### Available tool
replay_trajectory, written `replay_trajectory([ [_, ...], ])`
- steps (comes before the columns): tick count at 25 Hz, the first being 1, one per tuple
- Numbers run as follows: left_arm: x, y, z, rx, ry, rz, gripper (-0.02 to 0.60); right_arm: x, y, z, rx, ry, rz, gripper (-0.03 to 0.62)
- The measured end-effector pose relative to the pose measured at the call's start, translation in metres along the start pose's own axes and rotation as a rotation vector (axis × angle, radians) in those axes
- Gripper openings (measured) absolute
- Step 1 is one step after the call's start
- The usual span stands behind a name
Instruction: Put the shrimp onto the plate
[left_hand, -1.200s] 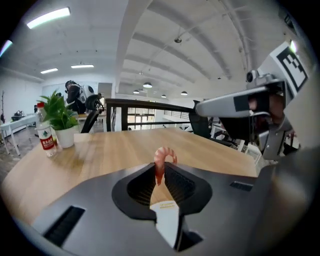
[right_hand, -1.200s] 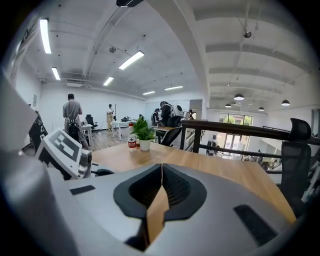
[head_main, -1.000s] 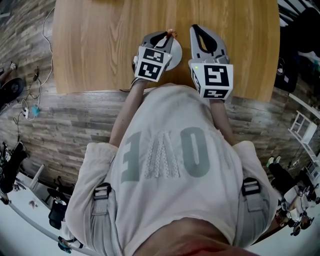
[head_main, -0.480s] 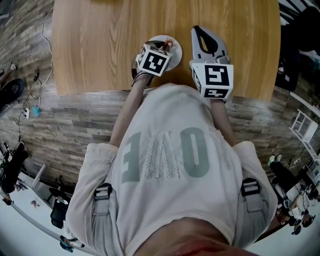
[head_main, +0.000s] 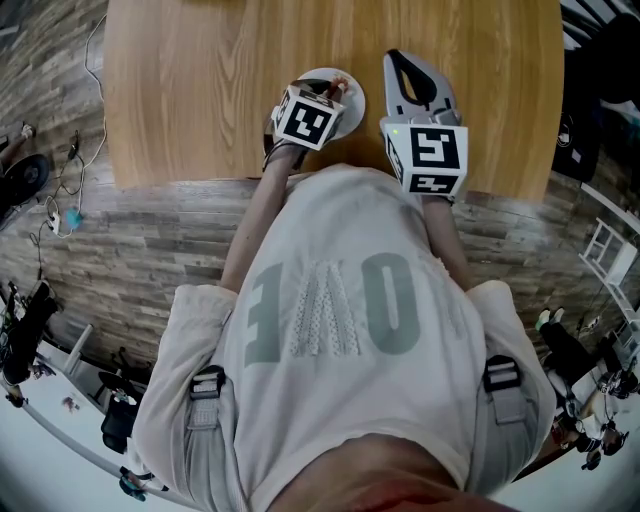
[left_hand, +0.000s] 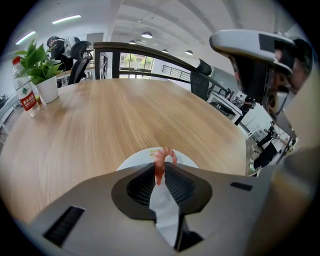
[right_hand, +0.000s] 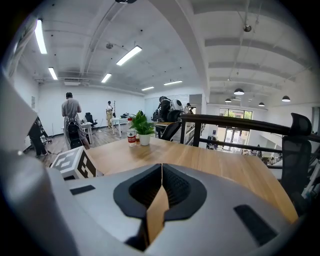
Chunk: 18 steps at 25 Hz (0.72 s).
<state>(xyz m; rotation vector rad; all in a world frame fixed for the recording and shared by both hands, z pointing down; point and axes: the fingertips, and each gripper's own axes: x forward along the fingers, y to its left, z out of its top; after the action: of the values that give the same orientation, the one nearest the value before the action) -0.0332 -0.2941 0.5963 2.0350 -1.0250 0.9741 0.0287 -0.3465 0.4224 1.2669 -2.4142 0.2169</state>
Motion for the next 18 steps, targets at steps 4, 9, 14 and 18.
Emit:
replay_trajectory([
  [4, -0.0015, 0.0011, -0.0003, -0.009, -0.01, -0.004, 0.064, -0.0011, 0.0018, -0.0023, 0.003, 0.004, 0.005, 0.021],
  [9, -0.0002, 0.0, -0.0007, 0.001, -0.006, -0.011, 0.064, -0.0022, 0.001, -0.0037, 0.008, 0.004, 0.001, 0.021],
  [14, -0.0028, -0.0017, -0.0025, -0.024, -0.004, -0.031, 0.086, -0.0036, 0.0029, -0.0041, 0.012, -0.001, 0.009, 0.021],
  [18, -0.007, 0.0018, 0.0019, -0.033, -0.027, -0.012, 0.086, -0.0064, 0.0024, -0.005, 0.011, -0.002, 0.01, 0.021],
])
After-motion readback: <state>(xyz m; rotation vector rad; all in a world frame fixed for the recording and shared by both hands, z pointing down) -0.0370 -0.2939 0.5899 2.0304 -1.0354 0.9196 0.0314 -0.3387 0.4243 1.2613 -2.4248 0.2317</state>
